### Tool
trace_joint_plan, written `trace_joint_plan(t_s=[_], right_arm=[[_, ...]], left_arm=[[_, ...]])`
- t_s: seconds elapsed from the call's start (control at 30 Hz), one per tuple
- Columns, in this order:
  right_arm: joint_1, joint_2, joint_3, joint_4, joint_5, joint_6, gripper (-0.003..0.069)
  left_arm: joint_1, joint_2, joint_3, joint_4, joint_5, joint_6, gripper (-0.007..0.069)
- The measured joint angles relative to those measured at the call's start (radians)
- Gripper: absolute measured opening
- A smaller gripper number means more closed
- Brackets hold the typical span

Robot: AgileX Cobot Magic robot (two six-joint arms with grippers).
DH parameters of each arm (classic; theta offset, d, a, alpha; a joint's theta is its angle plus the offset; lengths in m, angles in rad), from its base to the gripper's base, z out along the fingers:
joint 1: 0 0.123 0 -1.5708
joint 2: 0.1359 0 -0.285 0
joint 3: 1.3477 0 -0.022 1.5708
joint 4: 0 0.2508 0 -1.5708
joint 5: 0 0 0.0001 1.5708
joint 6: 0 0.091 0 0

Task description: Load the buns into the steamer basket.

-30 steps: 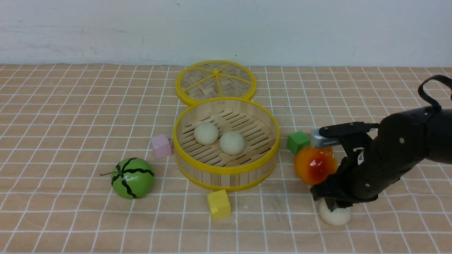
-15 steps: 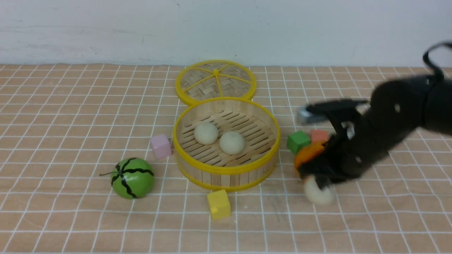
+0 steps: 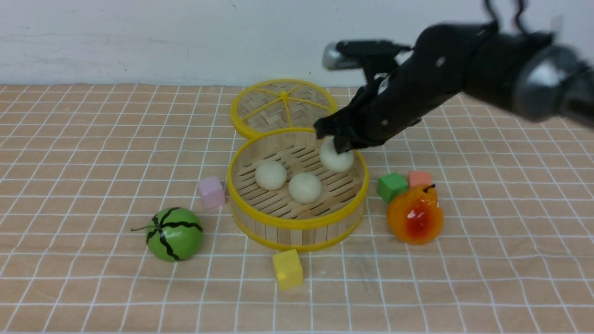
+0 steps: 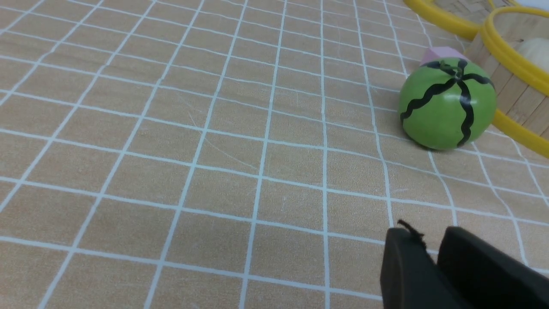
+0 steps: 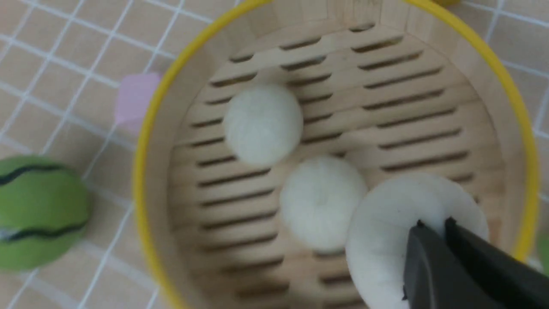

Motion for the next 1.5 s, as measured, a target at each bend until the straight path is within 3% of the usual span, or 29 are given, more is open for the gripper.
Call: trace_joint_plan(t_s=[0.2, 0.37, 0.4, 0.47, 0.6, 0.73, 0.83, 0.93, 1.07, 1.1, 1.17, 1.2, 1.5], right_arm=[[-0.041, 0.120, -0.001, -0.008, -0.098, 0.084, 0.0068], [-0.050, 0.130, -0.001, -0.008, -0.113, 0.101, 0.0190], [-0.049, 0.128, -0.002, -0.003, -0.115, 0.101, 0.0260], [-0.049, 0.124, -0.003, 0.002, -0.112, 0.101, 0.0307], [-0.049, 0.038, -0.003, 0.016, -0.037, 0.101, 0.0436], [-0.049, -0.139, -0.003, -0.032, 0.083, 0.079, 0.0457], [-0.049, -0.250, -0.003, -0.073, 0.171, 0.057, 0.0437], [-0.049, -0.438, 0.007, -0.127, 0.310, 0.031, 0.0350], [-0.049, -0.699, 0.122, -0.155, 0.375, 0.025, 0.0136], [-0.049, -0.711, 0.130, -0.158, 0.375, 0.025, 0.0125], [-0.049, -0.865, 0.254, -0.172, 0.365, 0.025, 0.0009], [-0.049, -0.920, 0.329, -0.181, 0.352, 0.035, -0.0013], [-0.049, -1.297, 0.822, -0.205, 0.129, 0.046, -0.0020]], left_arm=[[0.000, 0.000, 0.000, 0.000, 0.000, 0.000, 0.0125], [0.000, 0.000, 0.000, 0.000, 0.000, 0.000, 0.0127], [0.000, 0.000, 0.000, 0.000, 0.000, 0.000, 0.0127], [0.000, 0.000, 0.000, 0.000, 0.000, 0.000, 0.0127], [0.000, 0.000, 0.000, 0.000, 0.000, 0.000, 0.0129], [0.000, 0.000, 0.000, 0.000, 0.000, 0.000, 0.0134], [0.000, 0.000, 0.000, 0.000, 0.000, 0.000, 0.0137], [0.000, 0.000, 0.000, 0.000, 0.000, 0.000, 0.0143], [0.000, 0.000, 0.000, 0.000, 0.000, 0.000, 0.0144], [0.000, 0.000, 0.000, 0.000, 0.000, 0.000, 0.0144], [0.000, 0.000, 0.000, 0.000, 0.000, 0.000, 0.0146], [0.000, 0.000, 0.000, 0.000, 0.000, 0.000, 0.0146], [0.000, 0.000, 0.000, 0.000, 0.000, 0.000, 0.0148]])
